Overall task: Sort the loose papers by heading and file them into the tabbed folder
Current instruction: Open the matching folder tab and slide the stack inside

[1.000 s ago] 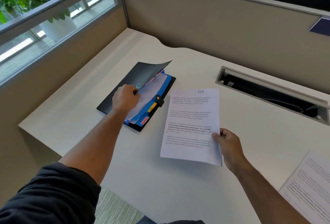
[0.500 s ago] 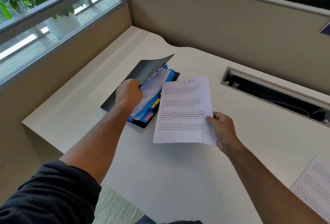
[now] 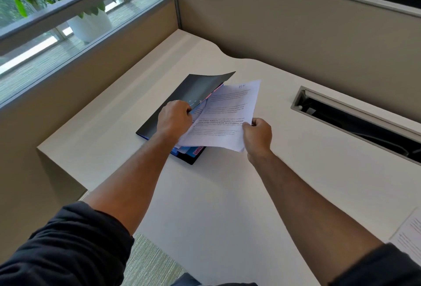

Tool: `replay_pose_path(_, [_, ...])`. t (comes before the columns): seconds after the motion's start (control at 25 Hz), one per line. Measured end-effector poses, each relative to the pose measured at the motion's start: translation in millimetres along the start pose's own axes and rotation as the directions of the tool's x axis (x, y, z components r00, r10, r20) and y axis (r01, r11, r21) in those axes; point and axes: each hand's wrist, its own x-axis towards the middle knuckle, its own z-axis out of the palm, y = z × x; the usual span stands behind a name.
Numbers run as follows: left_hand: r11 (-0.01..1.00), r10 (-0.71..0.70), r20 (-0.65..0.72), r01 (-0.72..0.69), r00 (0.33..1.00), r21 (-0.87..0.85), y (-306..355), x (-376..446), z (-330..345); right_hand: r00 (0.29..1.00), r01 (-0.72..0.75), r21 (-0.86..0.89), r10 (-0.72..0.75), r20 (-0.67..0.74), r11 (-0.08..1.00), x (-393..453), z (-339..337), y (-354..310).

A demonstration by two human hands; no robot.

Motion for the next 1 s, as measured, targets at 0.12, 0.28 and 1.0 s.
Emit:
replay_pose_path(0.12, [1.0, 0.006, 0.001, -0.006, 1.0, -0.005, -0.9, 1.2, -0.4, 1.0, 0.001, -0.007, -0.001, 0.019, 1.0, -4.8, 17.9, -0.8])
replay_pose_path(0.28, [1.0, 0.021, 0.002, -0.021, 1.0, -0.011, -2.4, 2.0, 0.8, 0.994, 0.01, -0.074, -0.002, 0.112, 0.997, -7.5, 31.5, 1.5])
replay_pose_path(1.0, [0.998, 0.049, 0.011, -0.048, 0.999, -0.038, -1.6, 9.4, -0.7, 0.978, -0.002, -0.051, 0.013, 0.208, 0.999, -24.9, 88.9, 7.3])
